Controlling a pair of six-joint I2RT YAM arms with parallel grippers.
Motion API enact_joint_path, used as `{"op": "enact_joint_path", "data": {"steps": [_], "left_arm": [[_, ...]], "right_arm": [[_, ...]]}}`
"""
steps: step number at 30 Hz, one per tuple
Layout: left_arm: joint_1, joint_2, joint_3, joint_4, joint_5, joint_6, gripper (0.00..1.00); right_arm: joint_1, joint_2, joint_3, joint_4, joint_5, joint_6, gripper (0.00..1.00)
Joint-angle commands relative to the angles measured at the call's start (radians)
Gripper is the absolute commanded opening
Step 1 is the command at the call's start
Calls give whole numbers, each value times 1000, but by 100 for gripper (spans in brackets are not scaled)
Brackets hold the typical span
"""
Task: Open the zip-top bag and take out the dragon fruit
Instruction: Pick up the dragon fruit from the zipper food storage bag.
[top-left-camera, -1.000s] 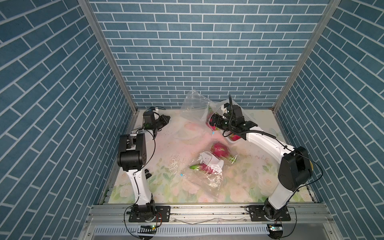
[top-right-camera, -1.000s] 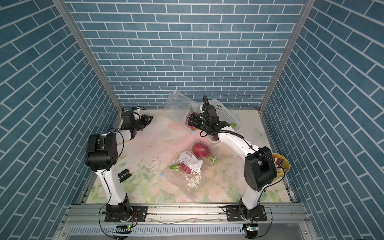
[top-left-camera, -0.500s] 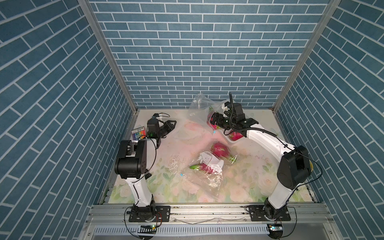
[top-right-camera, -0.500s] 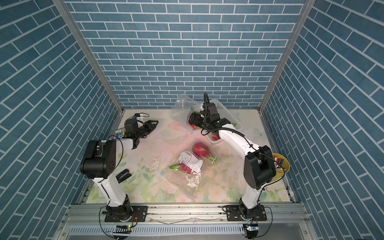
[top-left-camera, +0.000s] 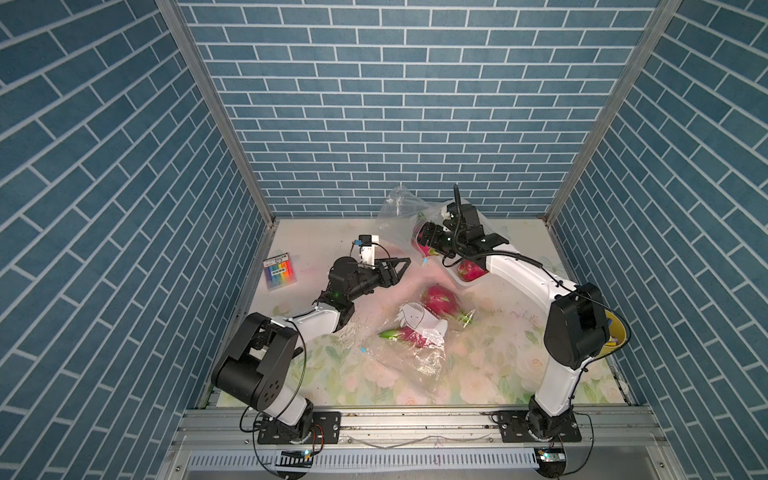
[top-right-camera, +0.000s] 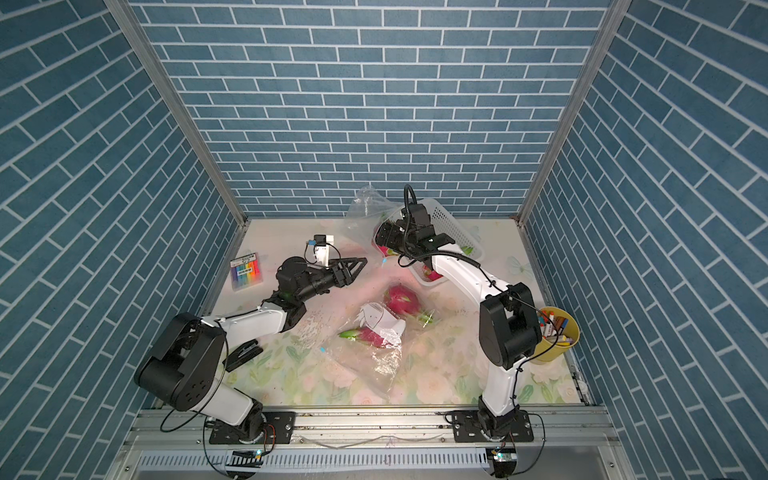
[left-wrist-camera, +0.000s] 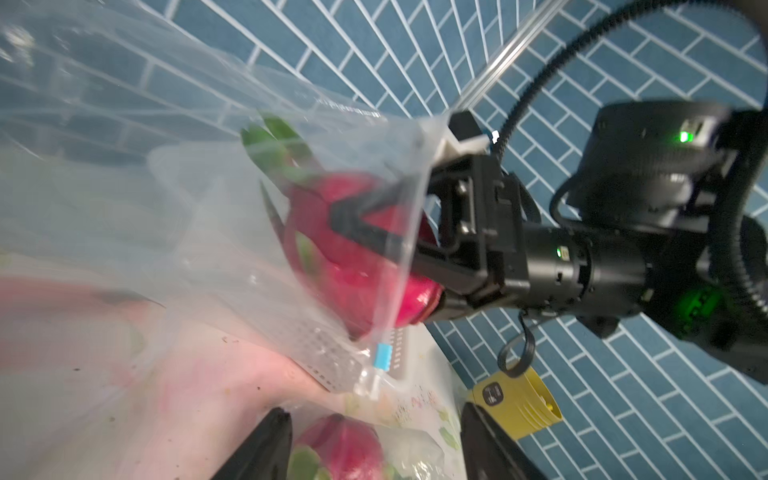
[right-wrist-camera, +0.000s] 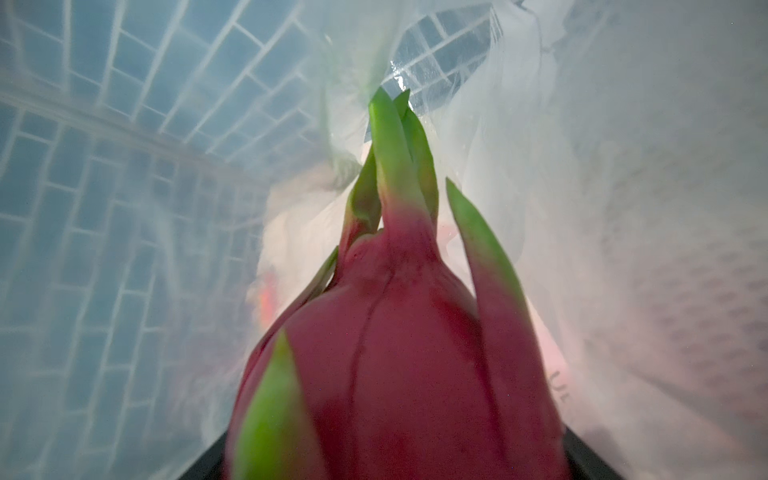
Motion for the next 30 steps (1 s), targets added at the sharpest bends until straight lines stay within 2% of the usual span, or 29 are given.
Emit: {"op": "enact_joint_path", "data": {"steps": [1, 4, 9, 12, 17, 21, 23, 24, 30], "left_arm": [[-104, -24, 61, -193, -167, 288, 69], [-145, 2, 107, -252, -273, 384, 70], [-151, 86, 202, -311, -352, 433, 69], [-150, 127, 242, -322, -406, 448, 63], [-150, 180, 272, -333, -452, 483, 44], [-151, 178, 275, -312, -440, 487, 20], [-149, 171, 278, -310, -441, 495, 2], [-149, 168, 277, -311, -444, 498, 0], [-134, 173, 232, -278, -460, 516, 0]], "right_arm": [[-5, 2, 35, 35, 14, 66, 77], [-4, -1, 32, 38, 2, 84, 77], [-2, -15, 5, 72, -17, 119, 76], [-2, -20, -9, 86, -29, 136, 76], [1, -38, -33, 101, -35, 148, 76], [1, -41, -41, 95, -34, 147, 76], [0, -43, -43, 90, -31, 145, 76], [-1, -45, -44, 89, -31, 145, 76], [-5, -62, -40, 67, -46, 145, 76]]}}
